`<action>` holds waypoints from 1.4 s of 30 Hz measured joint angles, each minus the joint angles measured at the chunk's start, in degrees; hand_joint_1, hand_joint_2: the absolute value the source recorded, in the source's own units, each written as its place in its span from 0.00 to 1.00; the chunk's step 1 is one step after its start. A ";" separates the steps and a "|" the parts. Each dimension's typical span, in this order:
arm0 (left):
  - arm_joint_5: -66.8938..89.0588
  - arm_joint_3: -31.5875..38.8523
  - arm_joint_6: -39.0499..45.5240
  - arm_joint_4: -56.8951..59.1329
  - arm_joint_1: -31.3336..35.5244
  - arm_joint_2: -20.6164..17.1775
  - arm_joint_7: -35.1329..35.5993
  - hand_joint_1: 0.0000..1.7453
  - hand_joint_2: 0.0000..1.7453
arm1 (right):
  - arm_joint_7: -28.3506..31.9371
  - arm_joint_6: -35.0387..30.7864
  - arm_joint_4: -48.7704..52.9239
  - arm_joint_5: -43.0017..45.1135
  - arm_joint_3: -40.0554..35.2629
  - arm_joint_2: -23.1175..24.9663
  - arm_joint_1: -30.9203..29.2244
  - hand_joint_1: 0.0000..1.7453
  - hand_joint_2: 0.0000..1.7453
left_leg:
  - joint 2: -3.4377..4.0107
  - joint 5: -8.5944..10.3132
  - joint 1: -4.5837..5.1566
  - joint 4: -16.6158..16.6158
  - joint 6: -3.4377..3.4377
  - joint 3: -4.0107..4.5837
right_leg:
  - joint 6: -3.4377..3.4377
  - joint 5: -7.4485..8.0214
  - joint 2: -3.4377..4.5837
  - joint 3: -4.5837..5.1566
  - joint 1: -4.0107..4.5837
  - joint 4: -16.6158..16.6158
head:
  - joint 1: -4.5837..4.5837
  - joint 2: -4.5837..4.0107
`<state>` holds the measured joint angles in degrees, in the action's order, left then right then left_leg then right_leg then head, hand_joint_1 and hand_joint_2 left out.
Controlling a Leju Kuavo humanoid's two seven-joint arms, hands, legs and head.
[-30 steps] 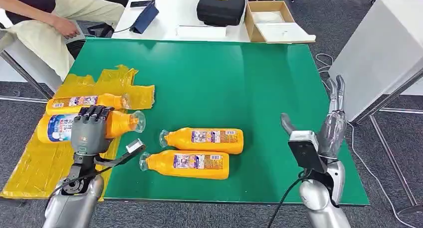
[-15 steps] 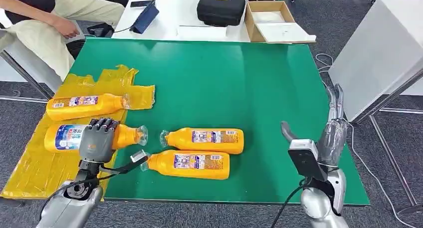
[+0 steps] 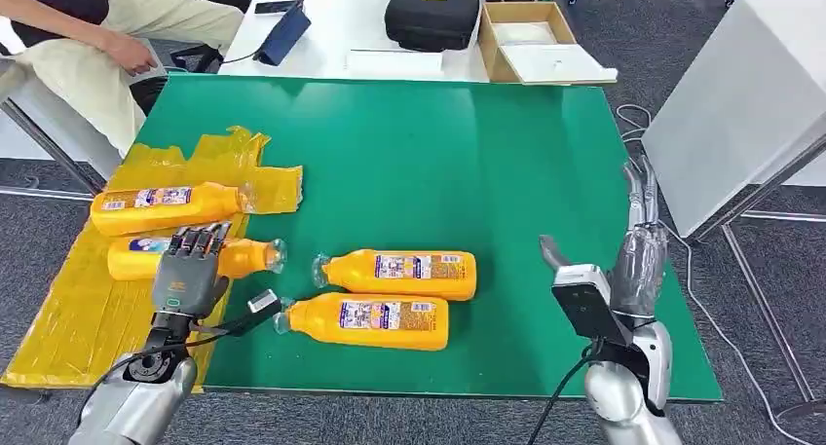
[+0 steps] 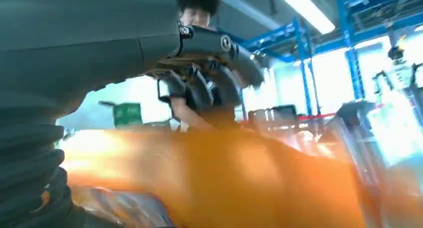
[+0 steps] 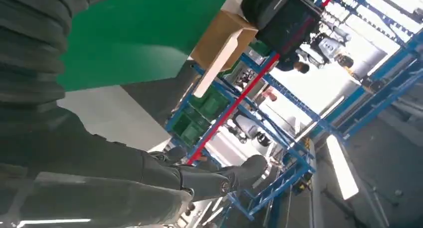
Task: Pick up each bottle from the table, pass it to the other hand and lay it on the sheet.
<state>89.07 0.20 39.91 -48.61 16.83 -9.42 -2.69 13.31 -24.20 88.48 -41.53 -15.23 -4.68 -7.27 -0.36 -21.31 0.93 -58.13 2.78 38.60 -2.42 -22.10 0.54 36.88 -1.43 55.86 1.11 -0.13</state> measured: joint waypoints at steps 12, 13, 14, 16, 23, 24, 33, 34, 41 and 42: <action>-4.33 4.30 0.02 2.52 0.52 2.32 -4.24 0.00 1.00 | -0.75 0.35 -0.68 -0.74 -1.35 -0.06 -0.62 0.00 1.00 | 0.00 0.01 0.00 0.00 0.00 0.00 | -0.01 0.01 0.00 0.00 0.00 0.00 | 0.00 0.00; -4.53 4.55 0.04 2.60 0.52 2.43 -4.68 0.00 1.00 | -0.77 0.37 -0.76 -0.74 -1.40 -0.06 -0.64 0.00 1.00 | 0.00 0.01 0.00 0.00 0.00 0.00 | -0.01 0.01 0.00 0.00 0.00 0.00 | 0.00 0.00; -4.94 4.99 0.04 2.65 0.52 2.58 -5.32 0.00 1.00 | -0.79 0.40 -0.87 -0.77 -1.47 -0.09 -0.66 0.00 1.00 | 0.00 0.01 0.00 0.00 0.00 0.00 | -0.01 0.01 0.00 0.00 0.00 0.00 | 0.00 0.00; -5.38 5.99 0.04 2.71 0.53 3.00 -6.43 0.00 1.00 | -0.90 0.42 -1.09 -0.77 -1.73 -0.13 -0.67 0.00 1.00 | 0.00 0.01 0.00 0.00 0.00 0.00 | 0.00 0.00 0.00 0.01 0.00 0.00 | 0.00 0.00; -13.72 10.07 0.07 3.96 1.56 5.44 -15.01 0.00 1.00 | -2.69 3.52 -1.83 -4.30 -3.84 -0.63 -1.20 0.00 1.00 | -0.01 0.01 0.00 0.00 0.00 0.00 | 0.01 0.00 0.00 0.01 0.00 0.00 | 0.00 0.00; -14.69 10.62 0.07 4.24 1.92 5.93 -15.91 0.00 1.00 | -3.04 4.00 -1.99 -4.96 -4.30 -0.70 -1.44 0.00 1.00 | -0.01 0.01 0.00 0.00 0.00 0.00 | 0.00 0.00 0.00 0.00 0.00 -0.01 | -0.02 0.00; -27.44 12.15 -0.18 2.29 3.47 10.76 -23.78 0.00 1.00 | -7.15 12.75 -6.28 -11.00 -9.64 -1.18 -6.88 0.00 1.00 | 0.06 0.04 0.01 0.00 0.03 0.00 | -0.04 0.07 0.01 0.00 0.00 0.00 | 0.02 0.00; -30.09 11.25 -0.39 0.74 3.42 11.44 -23.65 0.00 1.00 | -7.81 13.86 -7.72 -11.96 -10.76 -1.18 -8.43 0.00 1.00 | 0.05 0.07 0.01 -0.01 0.05 0.00 | -0.04 0.08 0.01 -0.01 0.00 0.01 | 0.00 0.00; -39.95 -0.91 -4.22 -14.63 1.31 13.77 -17.82 0.00 1.00 | -10.38 17.71 -16.67 -13.96 -18.33 -1.57 -18.16 0.00 1.00 | -0.03 0.13 0.01 -0.01 0.11 0.01 | -0.06 0.09 -0.03 -0.07 0.00 0.01 | 0.00 0.00; -40.44 -1.82 -4.22 -15.72 1.22 13.88 -17.75 0.00 1.00 | -10.96 17.57 -17.23 -14.61 -18.91 -1.68 -19.01 0.00 1.00 | -0.03 0.12 0.01 -0.01 0.11 0.01 | -0.06 0.09 -0.03 -0.07 0.00 0.01 | 0.00 0.00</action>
<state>48.63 -1.62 35.69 -64.33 18.04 4.46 -20.44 2.36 -6.62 71.25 -56.13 -34.14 -6.36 -26.28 -0.39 -21.18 0.94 -58.14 2.88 38.61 -2.48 -22.00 0.51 36.81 -1.43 55.88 1.11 -0.13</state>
